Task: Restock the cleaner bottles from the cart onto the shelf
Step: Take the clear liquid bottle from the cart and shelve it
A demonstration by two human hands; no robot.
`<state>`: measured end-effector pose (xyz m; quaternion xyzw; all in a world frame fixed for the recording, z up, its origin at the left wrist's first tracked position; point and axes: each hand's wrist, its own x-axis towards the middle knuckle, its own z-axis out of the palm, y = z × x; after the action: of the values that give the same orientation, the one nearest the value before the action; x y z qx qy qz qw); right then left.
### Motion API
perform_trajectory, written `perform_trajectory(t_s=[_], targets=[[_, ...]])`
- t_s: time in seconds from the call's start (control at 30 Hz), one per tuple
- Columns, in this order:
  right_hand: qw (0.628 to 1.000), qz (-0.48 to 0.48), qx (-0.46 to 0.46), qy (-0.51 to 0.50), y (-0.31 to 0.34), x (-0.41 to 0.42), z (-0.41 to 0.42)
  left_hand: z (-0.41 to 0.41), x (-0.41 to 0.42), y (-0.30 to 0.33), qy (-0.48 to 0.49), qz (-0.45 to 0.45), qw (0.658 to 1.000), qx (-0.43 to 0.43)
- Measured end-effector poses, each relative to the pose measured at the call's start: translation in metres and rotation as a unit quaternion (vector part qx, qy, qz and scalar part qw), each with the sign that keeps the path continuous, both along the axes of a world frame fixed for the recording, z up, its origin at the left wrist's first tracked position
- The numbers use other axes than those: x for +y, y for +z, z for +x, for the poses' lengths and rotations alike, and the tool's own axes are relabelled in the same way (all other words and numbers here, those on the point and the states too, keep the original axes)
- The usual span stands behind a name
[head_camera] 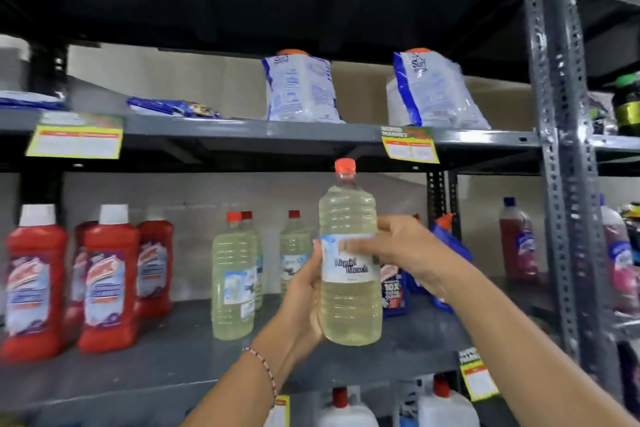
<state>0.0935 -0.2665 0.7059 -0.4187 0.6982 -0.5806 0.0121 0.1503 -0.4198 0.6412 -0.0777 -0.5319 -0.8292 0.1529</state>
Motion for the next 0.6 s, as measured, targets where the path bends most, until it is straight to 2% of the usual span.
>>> perform_trajectory(t_s=[0.07,0.17,0.33,0.6], targets=[[1.0,0.008,0.012,-0.005,-0.01,-0.021,-0.004,0.001,-0.016,-0.003,-0.001,-0.018,1.0,-0.026],[0.999,-0.032,-0.019,-0.004,-0.029,-0.05,-0.019,-0.003,-0.044,-0.01,0.029,-0.06,0.995,-0.069],[0.998,-0.043,-0.05,-0.019,-0.066,-0.093,-0.059,-0.023,-0.072,-0.025,0.14,-0.132,0.974,-0.117],[0.998,-0.042,-0.044,-0.02,-0.085,-0.138,-0.111,-0.037,-0.092,-0.044,0.147,-0.116,0.977,-0.098]])
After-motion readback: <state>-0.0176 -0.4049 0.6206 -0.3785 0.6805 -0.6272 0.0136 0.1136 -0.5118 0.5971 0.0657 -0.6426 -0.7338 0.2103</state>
